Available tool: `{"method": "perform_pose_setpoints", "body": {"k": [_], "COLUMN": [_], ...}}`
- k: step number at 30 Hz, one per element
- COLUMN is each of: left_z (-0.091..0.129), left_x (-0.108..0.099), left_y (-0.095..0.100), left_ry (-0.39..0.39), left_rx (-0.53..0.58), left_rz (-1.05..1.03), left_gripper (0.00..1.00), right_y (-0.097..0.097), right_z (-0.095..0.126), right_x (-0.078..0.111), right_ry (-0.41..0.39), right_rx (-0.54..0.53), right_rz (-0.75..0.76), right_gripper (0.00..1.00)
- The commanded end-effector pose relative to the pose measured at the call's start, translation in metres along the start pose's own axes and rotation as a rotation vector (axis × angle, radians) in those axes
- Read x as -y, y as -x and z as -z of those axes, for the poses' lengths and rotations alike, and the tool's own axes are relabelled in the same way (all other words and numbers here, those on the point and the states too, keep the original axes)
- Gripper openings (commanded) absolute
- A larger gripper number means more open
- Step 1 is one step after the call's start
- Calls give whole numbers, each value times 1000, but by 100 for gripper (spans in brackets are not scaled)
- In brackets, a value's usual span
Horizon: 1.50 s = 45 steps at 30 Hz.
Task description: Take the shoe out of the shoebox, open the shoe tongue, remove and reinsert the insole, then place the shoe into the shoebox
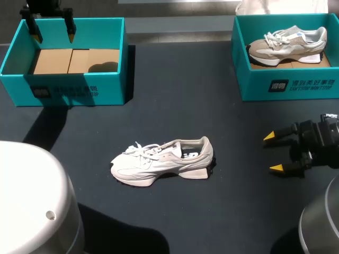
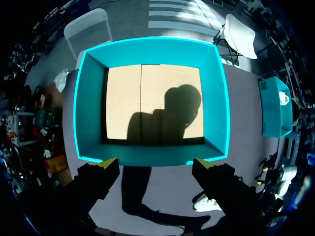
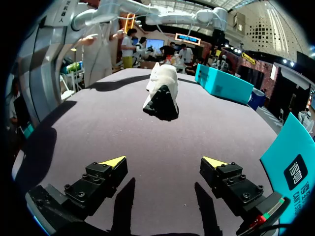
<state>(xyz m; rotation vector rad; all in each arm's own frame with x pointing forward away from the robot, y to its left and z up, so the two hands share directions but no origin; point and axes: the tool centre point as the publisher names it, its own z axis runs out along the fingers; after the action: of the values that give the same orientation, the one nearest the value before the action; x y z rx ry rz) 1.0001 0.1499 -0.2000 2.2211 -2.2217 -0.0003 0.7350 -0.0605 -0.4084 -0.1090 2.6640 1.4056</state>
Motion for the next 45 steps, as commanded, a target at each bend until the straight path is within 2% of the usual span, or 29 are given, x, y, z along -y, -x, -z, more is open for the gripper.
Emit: {"method": "perform_pose_setpoints", "body": {"k": [1, 22, 25, 36, 38, 39, 45], "left_z": [0, 0, 0, 0, 0, 0, 0], "left_x": [0, 0, 0, 0, 0, 0, 0], "left_y": [0, 0, 0, 0, 0, 0, 0], "left_ry": [0, 0, 0, 0, 0, 0, 0], "left_rx": [0, 0, 0, 0, 0, 0, 0], "left_rz": [0, 0, 0, 0, 0, 0, 0], "left_gripper": [100, 100, 100, 100, 100, 100, 100], "right_y": [0, 0, -5, -8, -7, -7, -7], "right_z": [0, 0, -7, -63, -74, -77, -77], "right_x": [0, 0, 1, -47, -54, -57, -57], "right_ry": [-3, -3, -19, -52, -86, -103, -103], "right_rx": [1, 1, 5, 72, 75, 103, 103], "right_rz": [0, 0, -10, -51, -72, -96, -96], "right_gripper": [100, 100, 100, 100, 100, 100, 100]}}
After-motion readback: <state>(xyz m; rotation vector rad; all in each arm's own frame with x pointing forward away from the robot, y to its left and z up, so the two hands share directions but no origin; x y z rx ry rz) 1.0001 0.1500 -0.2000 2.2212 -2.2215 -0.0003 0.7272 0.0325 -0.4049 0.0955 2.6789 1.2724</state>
